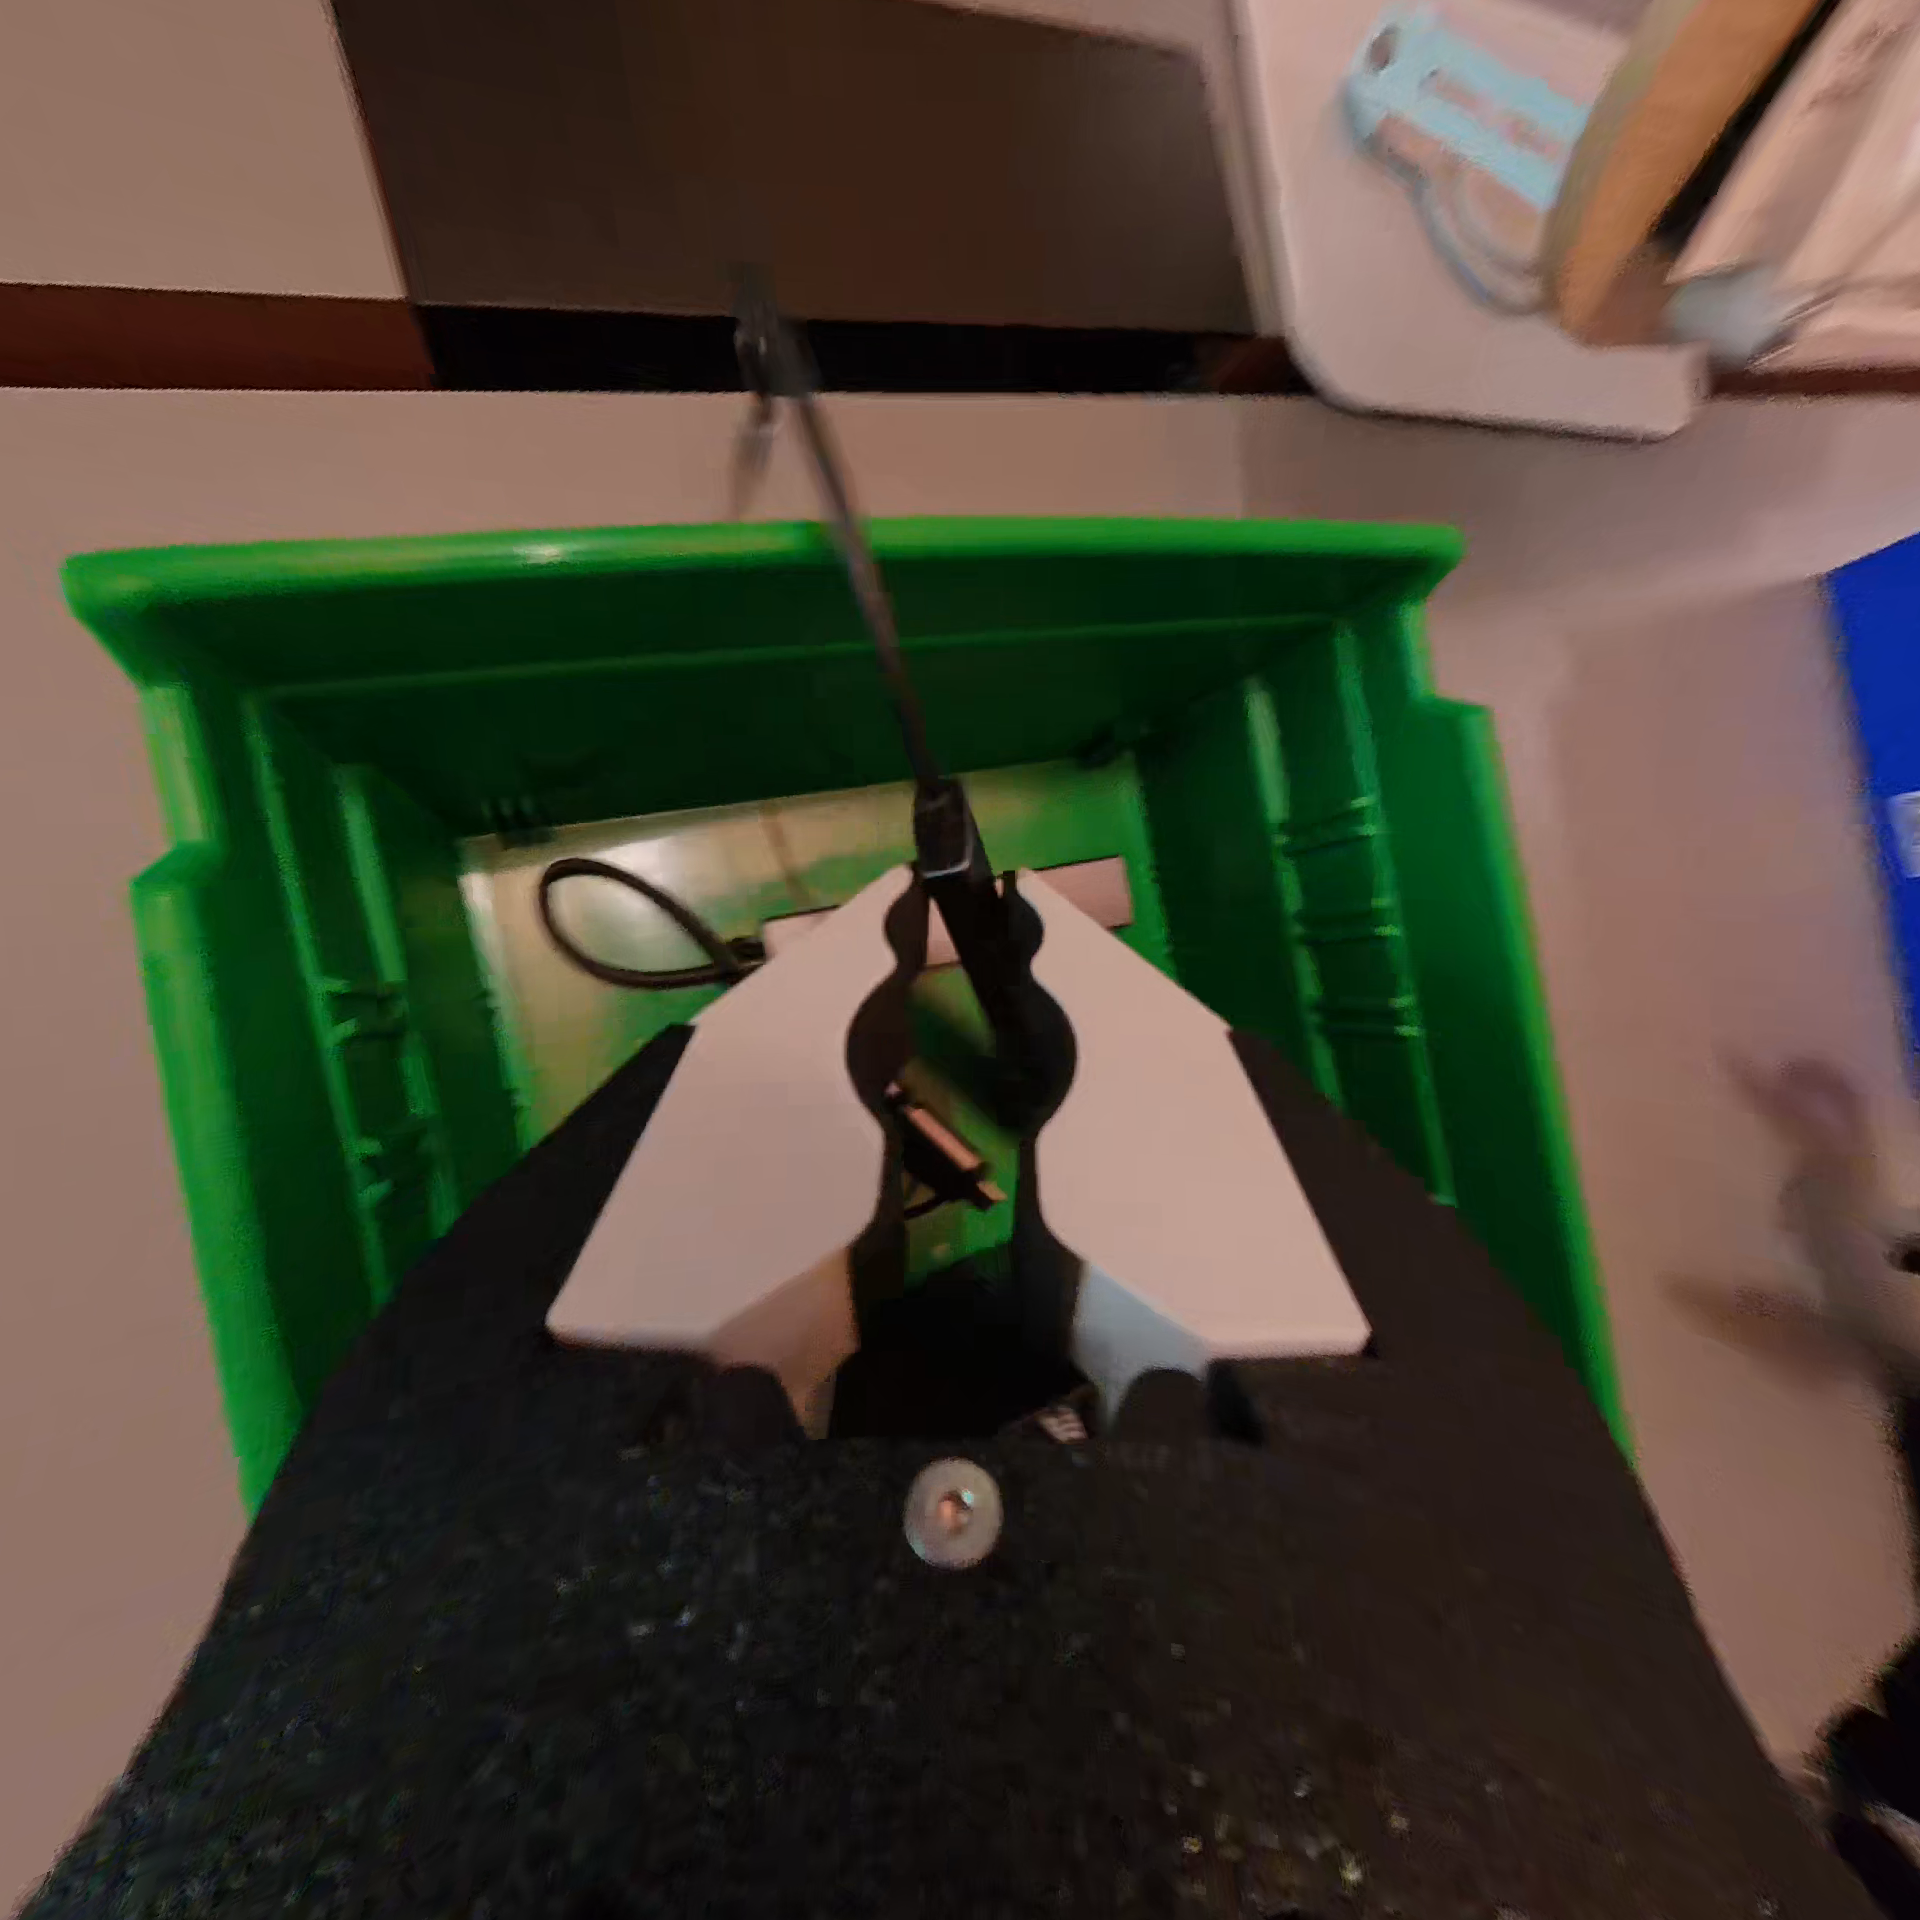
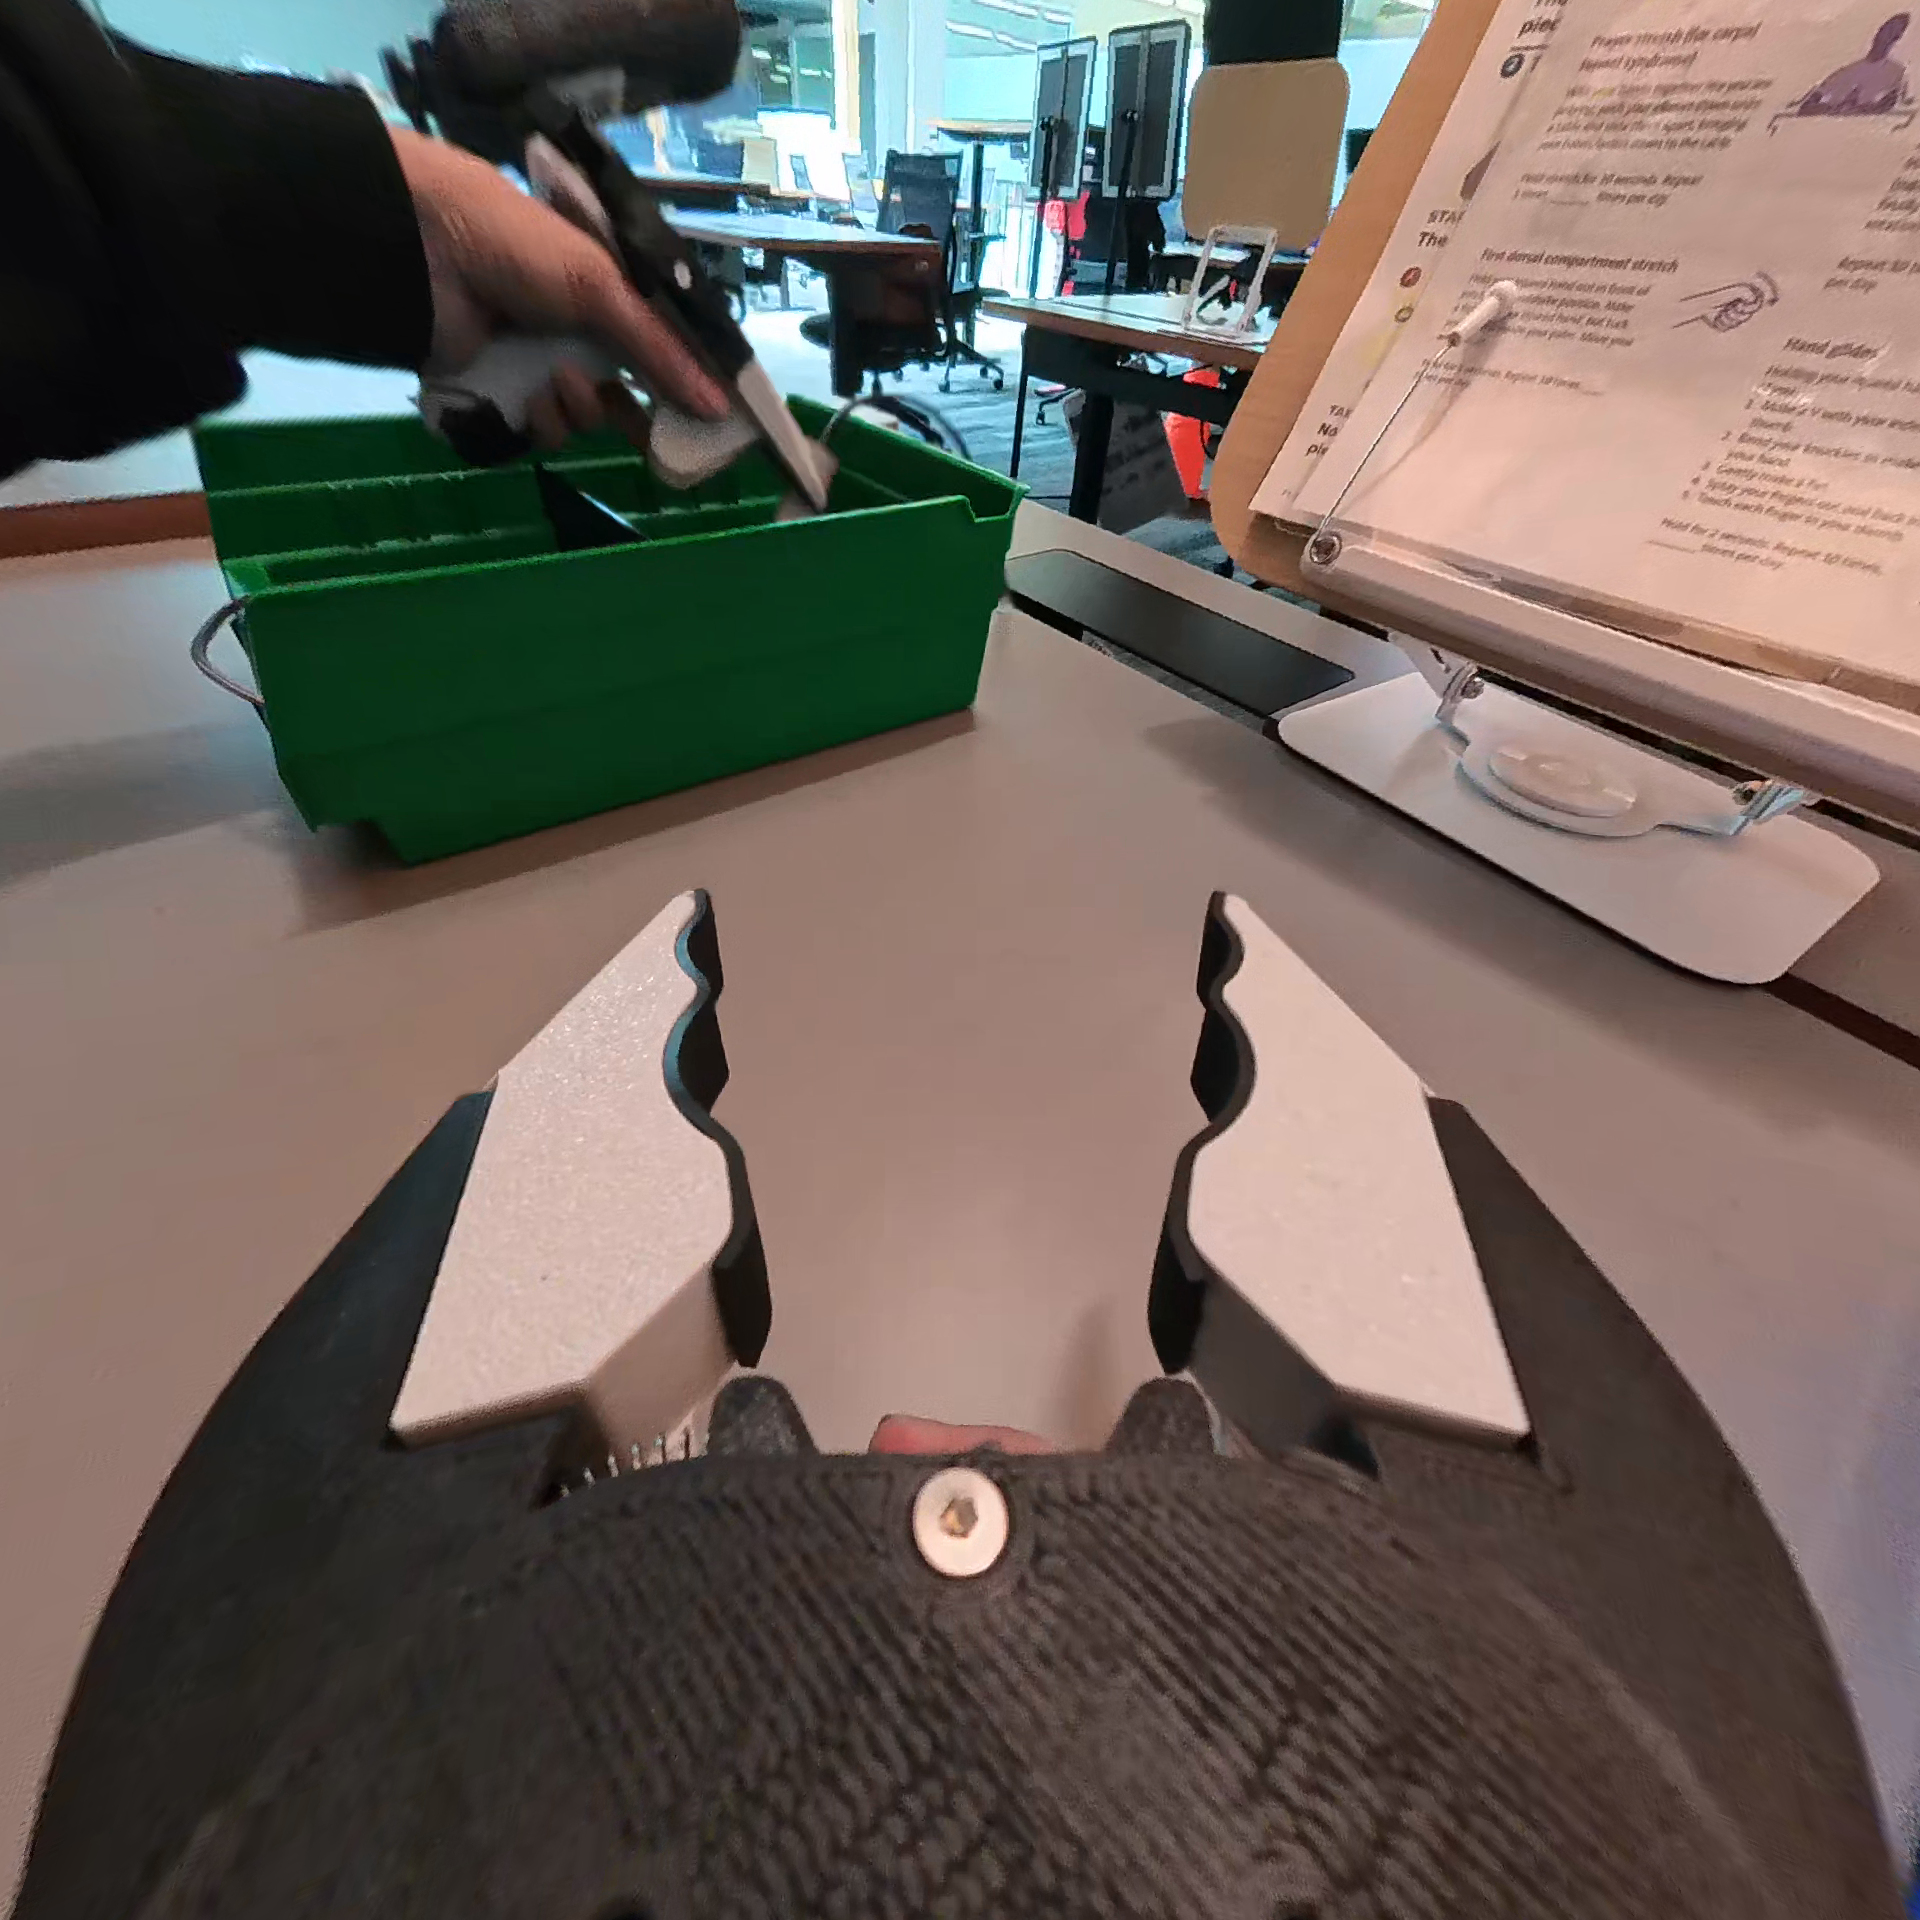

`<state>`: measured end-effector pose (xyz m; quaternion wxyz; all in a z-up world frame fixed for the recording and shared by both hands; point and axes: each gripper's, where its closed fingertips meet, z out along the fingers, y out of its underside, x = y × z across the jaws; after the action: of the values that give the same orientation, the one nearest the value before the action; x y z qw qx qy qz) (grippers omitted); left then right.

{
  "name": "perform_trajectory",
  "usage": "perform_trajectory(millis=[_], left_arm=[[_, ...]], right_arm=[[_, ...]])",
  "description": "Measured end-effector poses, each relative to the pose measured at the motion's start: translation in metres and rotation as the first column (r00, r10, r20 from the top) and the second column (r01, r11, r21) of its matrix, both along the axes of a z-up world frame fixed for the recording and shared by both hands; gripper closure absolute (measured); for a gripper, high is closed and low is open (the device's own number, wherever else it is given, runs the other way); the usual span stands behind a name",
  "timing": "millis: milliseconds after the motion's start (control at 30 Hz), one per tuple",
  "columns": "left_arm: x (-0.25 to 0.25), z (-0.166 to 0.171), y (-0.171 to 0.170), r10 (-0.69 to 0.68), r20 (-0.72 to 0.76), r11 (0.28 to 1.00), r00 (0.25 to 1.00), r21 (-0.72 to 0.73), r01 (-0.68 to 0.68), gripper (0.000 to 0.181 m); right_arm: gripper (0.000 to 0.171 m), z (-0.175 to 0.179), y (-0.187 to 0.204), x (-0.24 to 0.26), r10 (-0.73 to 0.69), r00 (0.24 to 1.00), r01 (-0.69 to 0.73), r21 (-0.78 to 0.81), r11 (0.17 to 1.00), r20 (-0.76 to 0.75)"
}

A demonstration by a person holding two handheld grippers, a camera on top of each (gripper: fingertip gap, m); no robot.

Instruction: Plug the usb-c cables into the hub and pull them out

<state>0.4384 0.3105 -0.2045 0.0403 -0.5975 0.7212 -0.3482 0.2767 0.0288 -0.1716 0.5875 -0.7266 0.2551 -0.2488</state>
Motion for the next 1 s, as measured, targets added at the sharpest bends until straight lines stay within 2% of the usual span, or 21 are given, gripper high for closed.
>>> perform_trajectory(millis=[33, 133, 267, 400, 467, 533, 600, 733, 800, 833, 900, 933, 1000], left_arm=[[0.000, 0.010, -0.007, 0.005, 0.008, 0.998, 1.000, -0.068, -0.004, 0.174], [-0.006, 0.049, -0.025, 0.009, 0.101, 0.975, 0.995, -0.223, 0.013, 0.174], [-0.025, 0.124, -0.046, 0.105, 0.264, 0.906, 0.959, -0.423, 0.017, 0.174], [-0.051, 0.172, -0.074, 0.147, 0.443, 0.930, 0.885, -0.367, 0.030, 0.174], [-0.070, 0.185, -0.102, 0.123, 0.505, 0.933, 0.854, -0.353, 0.074, 0.174], [-0.091, 0.187, -0.136, 0.095, 0.535, 0.918, 0.839, -0.373, 0.134, 0.174], [-0.111, 0.181, -0.167, 0.085, 0.526, 0.871, 0.846, -0.452, 0.193, 0.175], [-0.138, 0.151, -0.216, 0.060, 0.398, 0.707, 0.915, -0.664, 0.243, 0.175], [-0.144, 0.136, -0.231, 0.050, 0.336, 0.630, 0.941, -0.741, 0.231, 0.175], [-0.147, 0.131, -0.238, 0.034, 0.311, 0.577, 0.950, -0.782, 0.236, 0.175], [-0.149, 0.120, -0.248, 0.012, 0.227, 0.492, 0.974, -0.849, 0.191, 0.175], [-0.149, 0.113, -0.251, 0.005, 0.215, 0.487, 0.977, -0.854, 0.185, 0.175], [-0.147, 0.106, -0.254, 0.020, 0.194, 0.471, 0.981, -0.867, 0.162, 0.175]], right_arm=[[0.080, -0.001, -0.001, 0.001, -0.010, 1.000, 0.010, -0.023, 1.000, 0.012], [0.080, -0.003, -0.004, 0.004, -0.034, 0.998, 0.037, -0.072, 0.997, 0.049], [0.084, 0.002, 0.007, 0.000, -0.007, 0.999, 0.007, -0.004, 1.000, 0.038], [0.088, 0.023, 0.021, -0.007, 0.012, 0.996, -0.022, 0.113, 0.993, 0.093], [0.098, 0.033, 0.024, -0.011, 0.012, 0.989, -0.034, 0.150, 0.988, 0.148], [0.104, 0.043, 0.023, -0.013, -0.016, 0.978, -0.021, 0.175, 0.984, 0.207], [0.103, 0.051, 0.019, -0.013, -0.053, 0.960, 0.000, 0.191, 0.982, 0.273], [0.101, 0.056, 0.017, -0.017, -0.059, 0.933, -0.004, 0.174, 0.985, 0.356], [0.103, 0.051, 0.022, -0.021, -0.007, 0.932, -0.048, 0.143, 0.989, 0.362], [0.107, 0.048, 0.025, -0.022, 0.015, 0.934, -0.062, 0.119, 0.991, 0.356], [0.127, 0.045, 0.025, -0.021, 0.015, 0.931, -0.049, 0.083, 0.995, 0.366], [0.137, 0.045, 0.023, -0.020, 0.000, 0.926, -0.031, 0.078, 0.997, 0.378], [0.143, 0.046, 0.019, -0.018, -0.027, 0.917, -0.006, 0.081, 0.997, 0.399]])
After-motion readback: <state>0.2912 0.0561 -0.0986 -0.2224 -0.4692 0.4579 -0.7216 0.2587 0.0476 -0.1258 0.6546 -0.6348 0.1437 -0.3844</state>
